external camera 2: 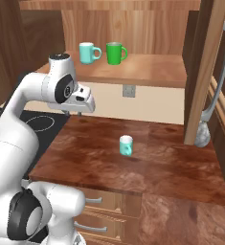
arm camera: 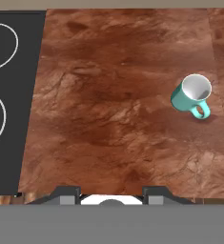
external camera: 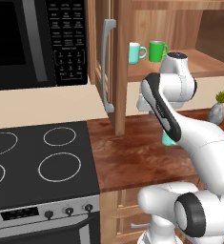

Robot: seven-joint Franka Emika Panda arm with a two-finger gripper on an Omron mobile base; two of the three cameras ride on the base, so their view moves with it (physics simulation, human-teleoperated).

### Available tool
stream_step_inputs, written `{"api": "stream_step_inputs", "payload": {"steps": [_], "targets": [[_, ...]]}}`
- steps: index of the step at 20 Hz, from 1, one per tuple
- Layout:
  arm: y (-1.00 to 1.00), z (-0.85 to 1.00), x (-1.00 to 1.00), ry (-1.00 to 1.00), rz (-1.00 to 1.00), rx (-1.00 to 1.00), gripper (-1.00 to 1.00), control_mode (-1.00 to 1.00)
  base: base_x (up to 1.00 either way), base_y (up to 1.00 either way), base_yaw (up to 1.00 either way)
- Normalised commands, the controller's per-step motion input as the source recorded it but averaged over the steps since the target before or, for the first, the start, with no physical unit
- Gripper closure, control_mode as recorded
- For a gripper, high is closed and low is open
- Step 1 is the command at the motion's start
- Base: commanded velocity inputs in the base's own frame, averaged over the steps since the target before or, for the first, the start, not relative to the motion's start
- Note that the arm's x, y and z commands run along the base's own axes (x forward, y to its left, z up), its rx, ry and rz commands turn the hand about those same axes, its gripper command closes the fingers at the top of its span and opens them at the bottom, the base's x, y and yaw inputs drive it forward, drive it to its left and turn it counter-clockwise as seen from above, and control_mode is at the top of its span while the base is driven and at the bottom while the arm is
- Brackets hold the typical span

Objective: Pick the mug on the counter and place it in the cabinet with the handle facing the right, like the mugs already inside.

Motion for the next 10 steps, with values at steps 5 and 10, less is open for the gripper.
{"api": "stream_step_inputs", "payload": {"steps": [5,10], "targets": [[-0.37,-0.07,-0.03,-0.01,0.02,0.02,-1.0,-1.0,0.0,0.0,0.0],[-0.49,-0.28,-0.26,-0.15,0.09,0.01,-1.0,-1.0,0.0,0.0,0.0]]}}
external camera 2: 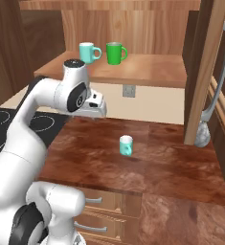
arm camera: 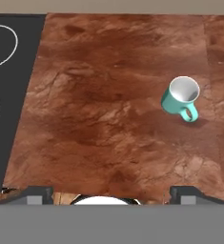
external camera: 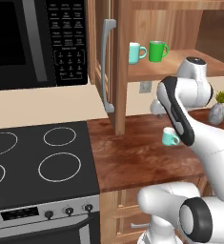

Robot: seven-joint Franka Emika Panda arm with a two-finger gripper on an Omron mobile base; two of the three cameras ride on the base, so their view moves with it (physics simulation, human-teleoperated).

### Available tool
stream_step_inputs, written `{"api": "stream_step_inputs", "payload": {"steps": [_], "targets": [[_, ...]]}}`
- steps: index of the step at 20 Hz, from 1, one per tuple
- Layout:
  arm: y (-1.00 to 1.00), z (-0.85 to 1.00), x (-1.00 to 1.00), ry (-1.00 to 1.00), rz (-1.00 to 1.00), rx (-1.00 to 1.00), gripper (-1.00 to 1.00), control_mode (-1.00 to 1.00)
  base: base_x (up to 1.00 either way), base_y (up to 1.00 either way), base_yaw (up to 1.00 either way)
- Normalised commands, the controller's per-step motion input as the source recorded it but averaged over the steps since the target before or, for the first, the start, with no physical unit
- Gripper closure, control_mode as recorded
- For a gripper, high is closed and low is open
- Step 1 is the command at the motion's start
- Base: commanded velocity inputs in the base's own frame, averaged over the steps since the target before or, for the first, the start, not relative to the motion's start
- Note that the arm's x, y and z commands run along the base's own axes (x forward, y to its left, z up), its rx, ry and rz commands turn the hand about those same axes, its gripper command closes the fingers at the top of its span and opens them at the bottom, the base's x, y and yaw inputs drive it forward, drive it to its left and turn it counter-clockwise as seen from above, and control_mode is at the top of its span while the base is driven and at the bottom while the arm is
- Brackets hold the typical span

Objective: Pick the mug on the counter and place it in the cabinet with the handle facing the right, like the mugs already inside.

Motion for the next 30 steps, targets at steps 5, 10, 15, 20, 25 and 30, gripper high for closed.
{"api": "stream_step_inputs", "payload": {"steps": [5,10,15,20,25,30], "targets": [[-0.53,-0.39,-0.03,-0.14,0.19,0.02,-1.0,-1.0,0.0,0.0,0.0],[-0.56,-0.44,0.05,-0.13,0.18,0.01,-1.0,-1.0,0.0,0.0,0.0],[-0.57,-0.45,0.14,-0.05,0.16,0.02,-1.0,-1.0,0.0,0.0,0.0],[-0.41,-0.34,0.19,-0.06,0.11,0.01,-1.0,-1.0,0.0,0.0,0.0],[-0.12,-0.39,0.23,-0.1,0.03,0.0,-1.0,-1.0,0.0,0.0,0.0],[0.02,-0.3,0.38,-0.12,0.0,0.01,-1.0,-1.0,0.0,0.0,0.0]]}}
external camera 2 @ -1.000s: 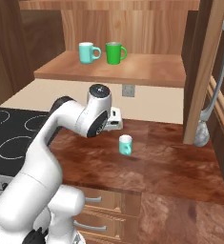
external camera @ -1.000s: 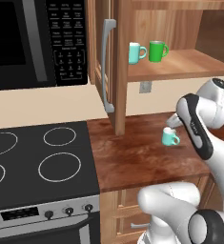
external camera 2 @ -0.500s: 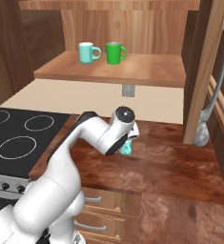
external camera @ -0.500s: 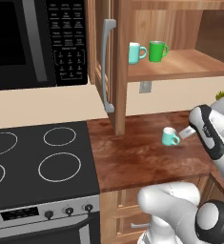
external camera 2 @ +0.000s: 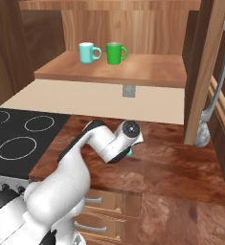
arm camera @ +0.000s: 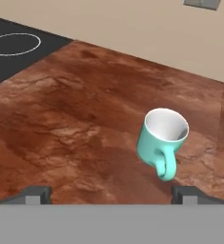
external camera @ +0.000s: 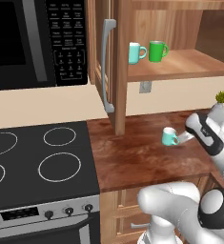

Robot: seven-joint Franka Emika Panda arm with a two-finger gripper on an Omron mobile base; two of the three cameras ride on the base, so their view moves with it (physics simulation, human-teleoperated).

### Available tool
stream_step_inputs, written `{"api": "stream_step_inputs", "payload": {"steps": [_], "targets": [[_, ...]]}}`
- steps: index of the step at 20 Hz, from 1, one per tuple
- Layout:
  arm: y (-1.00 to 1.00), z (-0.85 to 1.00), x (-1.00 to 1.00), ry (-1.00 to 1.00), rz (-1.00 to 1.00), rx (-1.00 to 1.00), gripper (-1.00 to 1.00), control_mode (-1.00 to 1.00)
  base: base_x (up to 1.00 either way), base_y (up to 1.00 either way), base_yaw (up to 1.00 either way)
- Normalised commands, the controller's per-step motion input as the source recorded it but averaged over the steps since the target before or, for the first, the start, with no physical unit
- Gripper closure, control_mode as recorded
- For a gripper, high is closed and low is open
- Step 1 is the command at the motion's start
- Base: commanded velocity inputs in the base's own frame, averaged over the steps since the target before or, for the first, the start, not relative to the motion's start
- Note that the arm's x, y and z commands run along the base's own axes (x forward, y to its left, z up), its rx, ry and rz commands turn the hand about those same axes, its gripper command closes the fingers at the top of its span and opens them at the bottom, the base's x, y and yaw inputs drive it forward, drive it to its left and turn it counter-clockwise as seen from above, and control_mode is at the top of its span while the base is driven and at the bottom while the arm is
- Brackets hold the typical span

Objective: Pick the mug on the counter and place it in the cabinet with the handle facing the right, like the mugs already inside.

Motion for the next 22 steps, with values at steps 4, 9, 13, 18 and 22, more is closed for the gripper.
{"api": "stream_step_inputs", "payload": {"steps": [4,9,13,18,22], "targets": [[-0.32,-0.36,0.2,-0.03,0.0,0.03,-1.0,-1.0,0.0,0.0,0.0],[-0.45,-0.14,0.06,0.0,0.0,0.03,-1.0,-1.0,0.0,0.0,0.0],[-0.18,-0.16,0.0,-0.04,0.0,0.0,-1.0,-1.0,0.0,0.0,0.0],[-0.11,-0.26,0.0,-0.1,0.0,0.01,-1.0,-1.0,0.0,0.0,0.0],[-0.03,-0.2,0.14,-0.17,0.0,0.0,-1.0,-1.0,0.0,0.0,0.0]]}}
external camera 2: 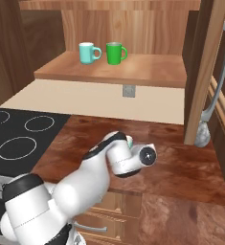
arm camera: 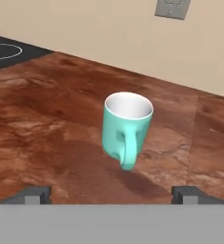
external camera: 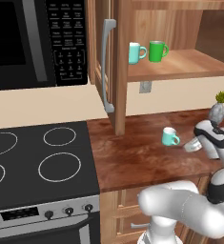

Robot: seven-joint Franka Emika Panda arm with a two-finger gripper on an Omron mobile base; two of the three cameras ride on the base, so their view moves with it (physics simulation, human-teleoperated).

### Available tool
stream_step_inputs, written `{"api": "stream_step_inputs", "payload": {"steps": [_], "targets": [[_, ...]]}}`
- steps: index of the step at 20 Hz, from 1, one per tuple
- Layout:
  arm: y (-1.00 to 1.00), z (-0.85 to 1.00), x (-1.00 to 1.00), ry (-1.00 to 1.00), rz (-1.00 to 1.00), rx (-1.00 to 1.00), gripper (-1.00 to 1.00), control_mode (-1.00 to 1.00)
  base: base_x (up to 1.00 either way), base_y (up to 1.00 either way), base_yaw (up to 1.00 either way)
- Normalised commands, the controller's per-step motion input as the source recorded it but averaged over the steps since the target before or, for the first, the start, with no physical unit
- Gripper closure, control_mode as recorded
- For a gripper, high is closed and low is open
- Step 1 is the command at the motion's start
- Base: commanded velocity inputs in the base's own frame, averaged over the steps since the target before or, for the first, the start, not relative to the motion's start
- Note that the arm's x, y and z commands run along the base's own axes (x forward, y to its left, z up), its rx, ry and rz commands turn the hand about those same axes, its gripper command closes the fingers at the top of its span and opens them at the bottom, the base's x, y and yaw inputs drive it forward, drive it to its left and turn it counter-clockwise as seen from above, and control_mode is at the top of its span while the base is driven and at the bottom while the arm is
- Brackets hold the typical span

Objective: Pick the mug on the counter and place it in the cabinet with the handle facing the right, like the mugs already inside.

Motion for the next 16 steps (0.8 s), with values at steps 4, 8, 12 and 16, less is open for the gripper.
{"api": "stream_step_inputs", "payload": {"steps": [4,8,12,16], "targets": [[-0.08,-0.19,0.19,-0.22,0.0,0.08,-1.0,-1.0,0.0,0.0,0.0],[0.0,-0.12,0.13,-0.11,-0.01,0.03,-1.0,-1.0,0.0,0.0,0.0],[-0.05,-0.01,0.01,-0.03,0.0,0.0,-1.0,-1.0,0.0,0.0,0.0],[-0.04,0.0,0.02,-0.03,0.01,0.02,-1.0,-1.0,0.0,0.0,0.0]]}}
